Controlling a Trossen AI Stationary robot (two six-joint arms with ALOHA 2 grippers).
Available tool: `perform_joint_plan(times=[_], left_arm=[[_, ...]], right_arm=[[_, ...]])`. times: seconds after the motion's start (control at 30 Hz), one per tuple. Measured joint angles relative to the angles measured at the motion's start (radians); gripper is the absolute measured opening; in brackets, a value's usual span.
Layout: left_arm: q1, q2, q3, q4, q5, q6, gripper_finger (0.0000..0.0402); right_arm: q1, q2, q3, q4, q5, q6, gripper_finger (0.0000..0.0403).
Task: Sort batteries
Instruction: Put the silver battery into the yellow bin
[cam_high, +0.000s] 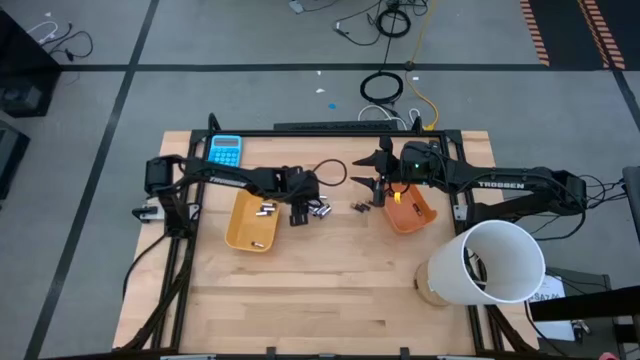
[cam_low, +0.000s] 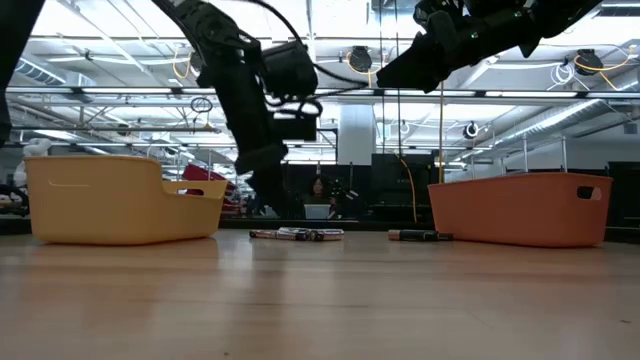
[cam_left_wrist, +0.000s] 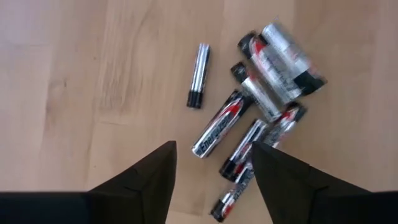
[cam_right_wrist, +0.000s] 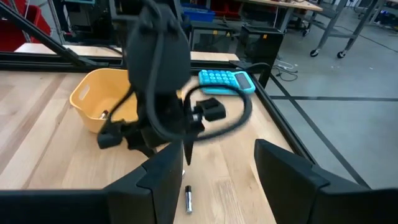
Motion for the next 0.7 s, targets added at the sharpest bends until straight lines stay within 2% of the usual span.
perform_joint_plan(times=[0.37,0.7], left_arm=[[0.008,0.031,0.0,0.043,-0.03,0.058,0.0214],[0.034,0.035,0.0,0.08,0.027,0.086,0.0214]], right_arm=[[0.0,0.0,0.0,0.008,0.0,0.0,0.0189],[0.0,0.0,0.0,0.007,0.0,0.004,0.0189]])
